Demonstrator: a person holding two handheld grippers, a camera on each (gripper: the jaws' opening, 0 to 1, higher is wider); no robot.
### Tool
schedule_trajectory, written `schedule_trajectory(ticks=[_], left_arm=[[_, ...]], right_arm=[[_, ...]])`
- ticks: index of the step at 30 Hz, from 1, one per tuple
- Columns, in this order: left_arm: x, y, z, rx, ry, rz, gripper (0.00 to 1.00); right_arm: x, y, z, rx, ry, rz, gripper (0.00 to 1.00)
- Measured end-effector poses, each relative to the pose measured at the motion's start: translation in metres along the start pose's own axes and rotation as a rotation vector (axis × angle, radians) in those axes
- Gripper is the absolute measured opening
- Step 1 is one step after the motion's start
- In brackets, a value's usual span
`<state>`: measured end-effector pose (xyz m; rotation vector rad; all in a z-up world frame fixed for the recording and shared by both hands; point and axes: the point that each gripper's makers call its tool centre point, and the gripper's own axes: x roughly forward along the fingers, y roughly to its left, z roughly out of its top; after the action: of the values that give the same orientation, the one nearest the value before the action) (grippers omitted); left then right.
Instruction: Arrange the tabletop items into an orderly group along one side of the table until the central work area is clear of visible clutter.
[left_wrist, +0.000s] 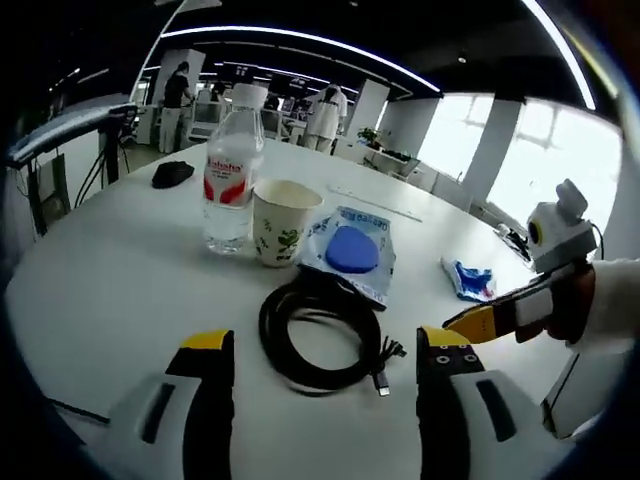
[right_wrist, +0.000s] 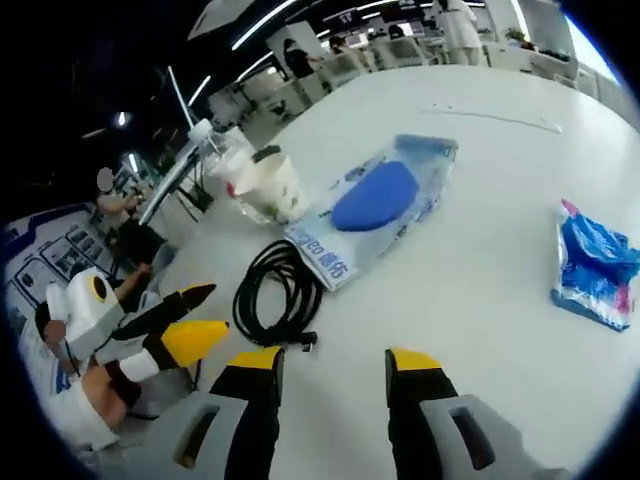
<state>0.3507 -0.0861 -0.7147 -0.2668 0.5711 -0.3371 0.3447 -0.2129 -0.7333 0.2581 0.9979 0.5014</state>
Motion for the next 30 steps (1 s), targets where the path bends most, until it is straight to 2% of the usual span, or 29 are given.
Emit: schedule_trajectory(ticks=[4, 10, 12, 15, 18, 21, 23, 24, 25, 26, 27, 28, 30], left_arm=[[0.003, 0.005, -0.002, -0.051, -0.005, 0.005, 0.74], [0.012, 0.01, -0.005, -0.041, 0.002, 0.018, 0.7], [0.015, 0.012, -0.009, -0.041, 0.016, 0.024, 0.68], [0.017, 0.015, -0.016, -0.075, 0.036, 0.031, 0.67], [0.017, 0.017, -0.017, -0.063, 0.043, 0.046, 0.64], [0.02, 0.02, -0.016, -0.026, 0.036, 0.054, 0.57], [0.022, 0.018, -0.017, -0.01, 0.04, 0.036, 0.48], [0.023, 0.017, -0.02, -0.007, 0.05, 0.027, 0.41], [0.025, 0.016, -0.023, -0.01, 0.062, 0.023, 0.3], [0.025, 0.017, -0.024, -0.019, 0.063, 0.037, 0.26], [0.023, 0.022, -0.025, 0.013, 0.06, 0.073, 0.22], [0.022, 0.022, -0.024, 0.031, 0.051, 0.073, 0.18], [0.022, 0.028, -0.022, 0.005, 0.039, 0.076, 0.14]], right_arm=[[0.01, 0.001, -0.003, 0.015, 0.014, -0.01, 0.39], [0.019, 0.017, 0.003, 0.047, -0.013, 0.011, 0.37], [0.026, 0.025, 0.005, 0.022, -0.01, 0.026, 0.37], [0.034, 0.029, 0.001, -0.05, 0.031, 0.026, 0.35], [0.041, 0.034, 0.003, -0.083, 0.028, 0.031, 0.34], [0.047, 0.04, 0.002, -0.075, 0.037, 0.054, 0.33], [0.051, 0.041, -0.002, -0.112, 0.067, 0.048, 0.33], [0.052, 0.04, -0.006, -0.141, 0.093, 0.04, 0.31], [0.052, 0.042, -0.006, -0.203, 0.094, 0.057, 0.29], [0.053, 0.039, -0.004, -0.191, 0.071, 0.015, 0.29], [0.053, 0.042, -0.007, -0.2, 0.088, 0.02, 0.29], [0.054, 0.042, -0.006, -0.203, 0.087, 0.02, 0.28], [0.055, 0.041, -0.005, -0.214, 0.088, 0.021, 0.28]])
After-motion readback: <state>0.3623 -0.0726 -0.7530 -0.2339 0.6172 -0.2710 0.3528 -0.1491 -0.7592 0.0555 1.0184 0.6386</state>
